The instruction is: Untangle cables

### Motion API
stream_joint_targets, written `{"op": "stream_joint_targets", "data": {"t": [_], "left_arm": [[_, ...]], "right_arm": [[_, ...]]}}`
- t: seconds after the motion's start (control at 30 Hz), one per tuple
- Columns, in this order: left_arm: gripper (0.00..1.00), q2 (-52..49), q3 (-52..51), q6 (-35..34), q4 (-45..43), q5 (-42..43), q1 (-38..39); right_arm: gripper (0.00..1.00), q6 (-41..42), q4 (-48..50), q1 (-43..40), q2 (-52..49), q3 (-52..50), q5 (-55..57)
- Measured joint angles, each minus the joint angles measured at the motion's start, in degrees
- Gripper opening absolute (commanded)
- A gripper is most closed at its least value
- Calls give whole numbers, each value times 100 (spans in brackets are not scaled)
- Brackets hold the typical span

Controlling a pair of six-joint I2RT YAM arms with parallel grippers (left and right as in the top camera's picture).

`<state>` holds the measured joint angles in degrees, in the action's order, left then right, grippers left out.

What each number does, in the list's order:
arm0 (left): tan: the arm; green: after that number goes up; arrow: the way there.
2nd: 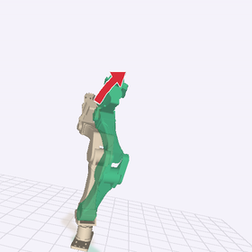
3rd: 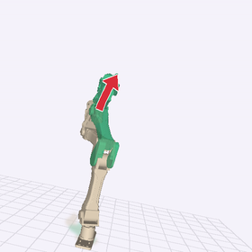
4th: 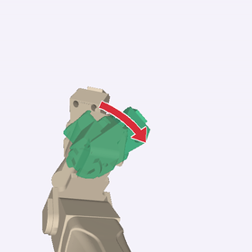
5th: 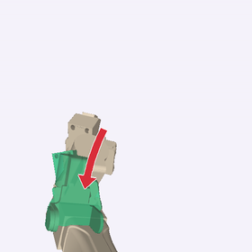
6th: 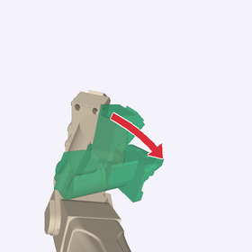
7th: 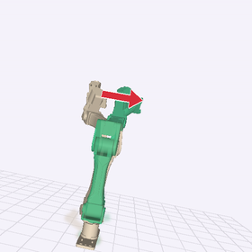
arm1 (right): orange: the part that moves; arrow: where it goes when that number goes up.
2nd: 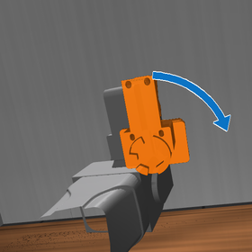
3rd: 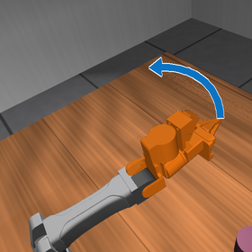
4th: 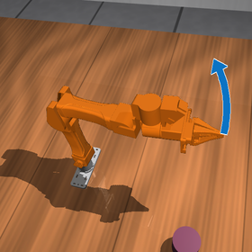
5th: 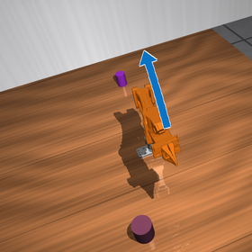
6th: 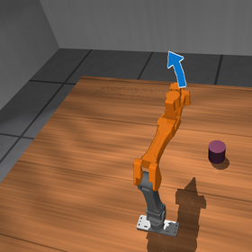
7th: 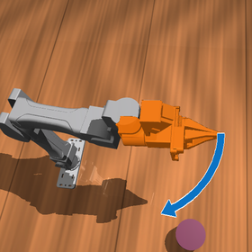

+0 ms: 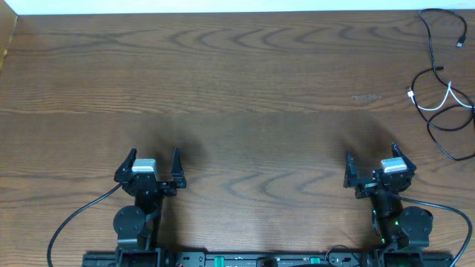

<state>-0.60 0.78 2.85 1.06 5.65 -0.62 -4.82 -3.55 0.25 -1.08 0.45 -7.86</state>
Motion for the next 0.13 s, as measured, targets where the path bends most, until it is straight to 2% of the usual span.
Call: {"op": "stream_joint_targets", "data": {"t": [0.13], "left_arm": [[99, 0, 0, -2, -2, 0, 0]], "right_arm": [[99, 0, 2, 0, 0, 0, -2]]}}
